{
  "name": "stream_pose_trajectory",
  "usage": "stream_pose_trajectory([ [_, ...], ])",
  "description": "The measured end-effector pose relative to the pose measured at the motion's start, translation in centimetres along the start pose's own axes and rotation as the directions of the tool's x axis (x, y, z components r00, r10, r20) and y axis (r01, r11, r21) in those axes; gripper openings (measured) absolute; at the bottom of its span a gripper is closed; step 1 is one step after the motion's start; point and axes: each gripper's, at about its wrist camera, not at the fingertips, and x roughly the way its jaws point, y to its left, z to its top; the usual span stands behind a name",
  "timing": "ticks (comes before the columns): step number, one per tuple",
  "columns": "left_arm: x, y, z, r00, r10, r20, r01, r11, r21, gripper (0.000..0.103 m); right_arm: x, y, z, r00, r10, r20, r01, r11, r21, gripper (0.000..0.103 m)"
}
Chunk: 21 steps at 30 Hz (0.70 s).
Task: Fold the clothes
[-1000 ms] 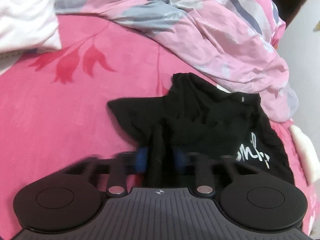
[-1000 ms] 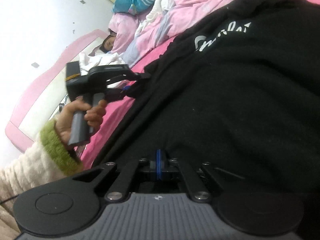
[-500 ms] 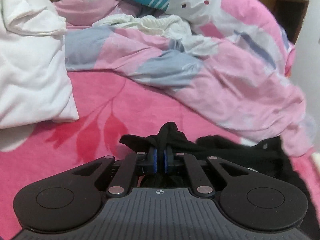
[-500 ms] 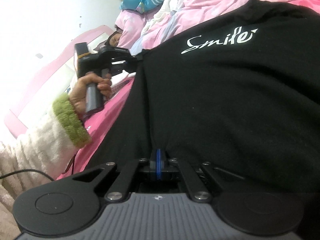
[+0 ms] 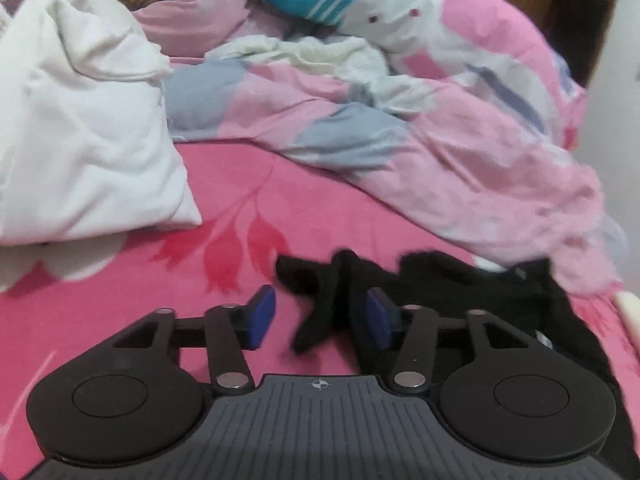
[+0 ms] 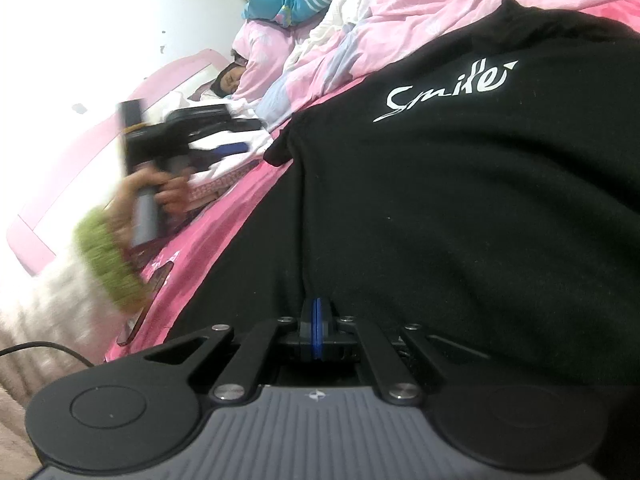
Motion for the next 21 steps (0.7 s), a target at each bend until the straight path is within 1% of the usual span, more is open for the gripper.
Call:
stream_pose_trajectory([
  [2,-2.4,-0.6,-1.6,0.996,-0.043,-0.082,0.046,0.998,0.039,0.054,0.0,0.1,0.0,1.0,-0.006,0.003,0.006,1.0,-0.006,0.0],
  [3,-3.4,-1.0,-2.8,0.99,-0.062,-0.131,0.07,0.996,0.057,0.055,0.0,0.2,0.1,1.0,-0.008,0.005,0.008,1.0,-0.008,0.0],
  [5,-4.8,-1.5,-5.6,0.971,-0.096,-0.217,0.112,0.992,0.063,0.055,0.0,0.4,0.0,1.0,-0.014,0.009,0.015,1.0,-0.013,0.0],
  [7,-6.1,-1.9,-8.4,0.946,-0.128,-0.299,0.152,0.987,0.059,0.055,0.1,0.4,0.0,1.0,-0.019,0.014,0.019,1.0,-0.018,0.0],
  [8,-6.6,-2.0,-9.8,0.935,-0.133,-0.327,0.16,0.986,0.056,0.055,0.1,0.4,0.0,1.0,-0.021,0.016,0.021,1.0,-0.02,0.0],
  [9,-7.0,-2.1,-11.0,0.932,-0.126,-0.341,0.155,0.986,0.059,0.055,0.1,0.5,-0.1,1.0,-0.023,0.019,0.023,0.999,-0.024,0.0],
  [10,-7.5,-2.2,-12.0,0.936,-0.113,-0.333,0.145,0.987,0.073,0.055,0.1,0.5,-0.1,0.999,-0.025,0.021,0.025,0.999,-0.027,0.0],
  [11,-8.1,-2.3,-12.8,0.946,-0.105,-0.307,0.138,0.986,0.088,0.055,0.0,0.6,-0.1,0.999,-0.026,0.022,0.027,0.999,-0.03,0.0],
  [13,-8.9,-2.4,-13.7,0.957,-0.099,-0.274,0.126,0.988,0.085,0.053,0.0,0.6,-0.2,0.999,-0.029,0.026,0.03,0.999,-0.038,0.0],
  [14,-9.1,-2.5,-14.0,0.96,-0.093,-0.262,0.117,0.99,0.078,0.048,0.0,0.7,-0.3,0.999,-0.031,0.028,0.032,0.999,-0.041,0.0],
  [15,-9.4,-2.7,-14.4,0.966,-0.076,-0.248,0.1,0.991,0.085,0.034,0.0,0.7,-0.3,0.999,-0.032,0.03,0.034,0.998,-0.044,0.0],
  [16,-9.6,-2.9,-14.6,0.97,-0.055,-0.236,0.08,0.992,0.1,0.026,0.0,0.7,-0.3,0.999,-0.034,0.031,0.035,0.998,-0.047,0.0],
  [17,-9.8,-2.9,-14.7,0.972,-0.048,-0.23,0.073,0.992,0.1,0.008,-0.1,0.8,-0.4,0.999,-0.035,0.033,0.037,0.998,-0.05,0.0],
  [18,-10.0,-2.8,-14.8,0.973,-0.05,-0.227,0.072,0.993,0.09,0.003,-0.1,0.8,-0.4,0.999,-0.036,0.034,0.038,0.998,-0.053,0.0],
  [21,-11.4,-2.6,-14.8,0.975,-0.056,-0.213,0.069,0.996,0.054,0.001,-0.1,0.8,-0.4,0.999,-0.036,0.037,0.038,0.998,-0.054,0.0],
])
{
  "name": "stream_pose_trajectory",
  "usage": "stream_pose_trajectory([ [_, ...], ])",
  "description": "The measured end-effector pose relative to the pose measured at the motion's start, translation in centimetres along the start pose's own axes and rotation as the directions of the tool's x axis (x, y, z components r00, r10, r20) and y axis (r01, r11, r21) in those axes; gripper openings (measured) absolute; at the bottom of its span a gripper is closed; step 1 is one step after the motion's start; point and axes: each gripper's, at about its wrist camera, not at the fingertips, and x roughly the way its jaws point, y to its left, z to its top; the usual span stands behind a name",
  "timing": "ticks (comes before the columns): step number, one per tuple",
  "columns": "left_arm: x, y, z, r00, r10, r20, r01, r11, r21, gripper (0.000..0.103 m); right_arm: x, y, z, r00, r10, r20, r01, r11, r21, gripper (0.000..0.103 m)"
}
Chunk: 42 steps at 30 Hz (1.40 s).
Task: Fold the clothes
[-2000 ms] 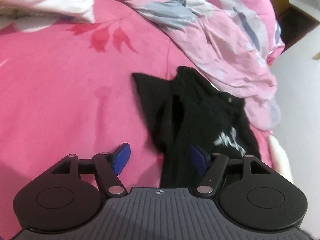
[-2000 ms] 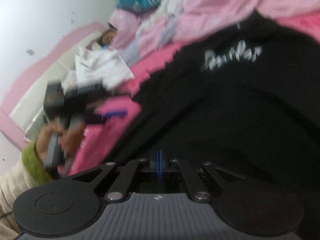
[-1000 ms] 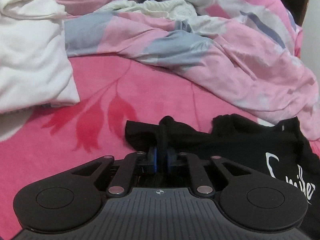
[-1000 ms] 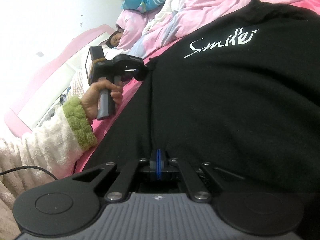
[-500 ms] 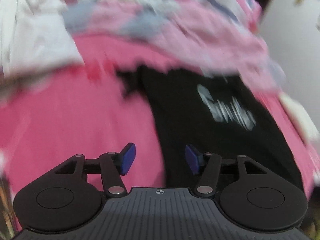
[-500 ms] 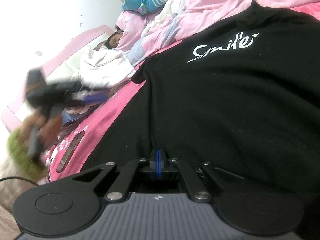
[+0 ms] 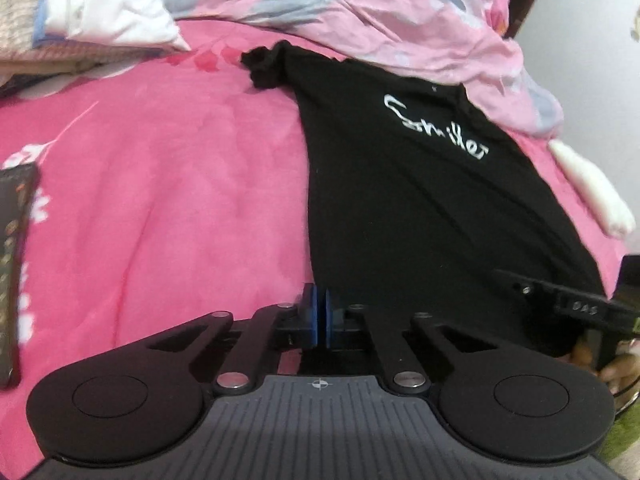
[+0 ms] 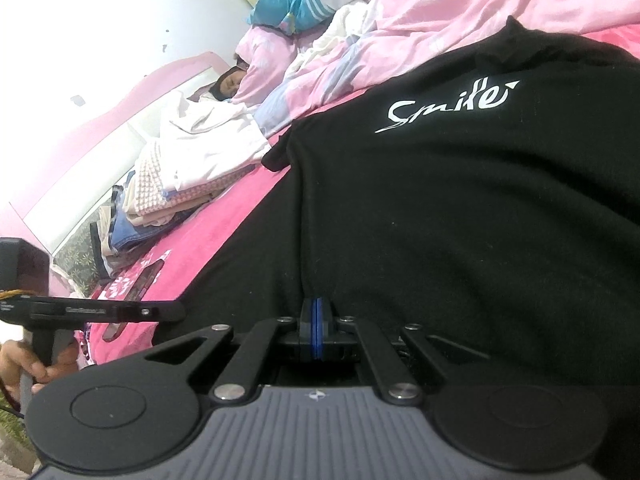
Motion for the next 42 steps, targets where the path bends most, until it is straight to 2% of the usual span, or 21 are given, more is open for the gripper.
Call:
stream_pose_trajectory([
  [2,-1.1,0.1,-0.7,1.0,-0.001,0.004,0.001,1.0,-0.01,0.001,0.0,0.0,0.0,1.0,0.001,0.002,-0.001,1.0,0.0,0.0],
  [5,-1.4,0.6,-2.2,1.0,0.005,-0.03,-0.005,1.0,-0.013,0.001,0.0,0.0,0.0,1.0,-0.001,0.001,0.001,1.0,-0.002,0.0],
  [9,-1.5,2.2,-2.4,0.998,-0.052,-0.032,0.049,0.995,-0.089,0.006,0.0,-0.1,0.0,1.0,0.003,-0.001,-0.003,1.0,0.007,0.0],
  [11,-1.9,2.9,-2.0,0.998,-0.058,-0.019,0.056,0.993,-0.106,0.009,0.0,-0.1,0.1,1.0,0.001,-0.009,-0.001,1.0,0.017,0.0],
  [14,-3.0,3.3,-1.1,0.999,-0.005,0.048,0.008,0.997,-0.075,0.023,-0.4,0.2,0.6,0.999,-0.012,-0.033,0.013,0.999,0.042,0.001],
  [16,-3.2,3.2,-0.3,0.996,0.005,0.089,-0.001,0.999,-0.044,0.027,-1.3,0.5,1.4,0.999,-0.01,-0.046,0.013,0.997,0.07,0.002],
  [19,-1.9,2.1,1.0,0.993,-0.069,0.095,0.068,0.998,0.012,0.028,-3.5,1.5,3.8,1.0,0.006,-0.015,-0.005,0.998,0.07,0.003],
  [20,-1.1,1.5,1.4,0.991,-0.102,0.083,0.099,0.995,0.032,0.028,-4.3,1.8,4.9,1.0,-0.003,0.005,0.003,0.998,0.055,0.005],
  [22,0.9,0.1,1.7,0.987,-0.154,0.044,0.15,0.986,0.067,0.028,-5.7,2.1,7.5,0.998,-0.037,0.052,0.035,0.999,0.026,0.016],
  [23,1.8,-0.6,1.7,0.985,-0.168,0.027,0.165,0.983,0.086,0.028,-6.3,2.0,8.9,0.995,-0.066,0.078,0.066,0.998,0.013,0.03],
  [24,2.7,-1.3,1.7,0.984,-0.175,0.014,0.173,0.979,0.105,0.028,-6.5,1.6,10.4,0.988,-0.116,0.104,0.117,0.993,-0.003,0.036],
  [26,4.5,-2.6,1.6,0.982,-0.189,-0.013,0.189,0.971,0.143,0.028,-6.3,0.7,13.3,0.963,-0.228,0.145,0.234,0.972,-0.029,0.039],
  [27,5.1,-3.1,1.5,0.982,-0.189,-0.011,0.188,0.968,0.165,0.028,-5.9,0.0,14.6,0.946,-0.284,0.156,0.292,0.956,-0.035,0.042],
  [29,5.5,-3.5,1.4,0.982,-0.189,0.005,0.184,0.964,0.194,0.029,-4.2,-1.8,17.1,0.911,-0.378,0.165,0.39,0.919,-0.048,0.044],
  [32,5.9,-2.6,1.4,0.973,-0.229,0.007,0.226,0.962,0.152,0.029,-0.3,-4.9,19.6,0.861,-0.488,0.144,0.502,0.861,-0.086,0.044],
  [34,5.9,-1.7,1.4,0.964,-0.268,0.004,0.265,0.958,0.111,0.029,2.5,-6.8,21.0,0.827,-0.548,0.127,0.561,0.818,-0.124,0.047],
  [38,6.3,0.1,1.8,0.942,-0.336,0.003,0.336,0.941,0.033,0.029,7.2,-11.0,22.0,0.801,-0.598,0.032,0.594,0.787,-0.167,0.056],
  [40,6.5,0.6,1.7,0.932,-0.362,0.008,0.362,0.932,0.016,0.028,8.2,-12.3,21.9,0.783,-0.622,0.008,0.614,0.771,-0.166,0.053],
  [41,6.5,0.8,1.7,0.928,-0.372,0.012,0.372,0.928,0.015,0.028,8.1,-12.5,21.9,0.782,-0.623,0.01,0.617,0.772,-0.153,0.043],
  [42,6.5,0.9,1.6,0.925,-0.38,0.017,0.38,0.925,0.019,0.028,7.7,-12.5,22.1,0.781,-0.624,0.017,0.62,0.773,-0.135,0.024],
])
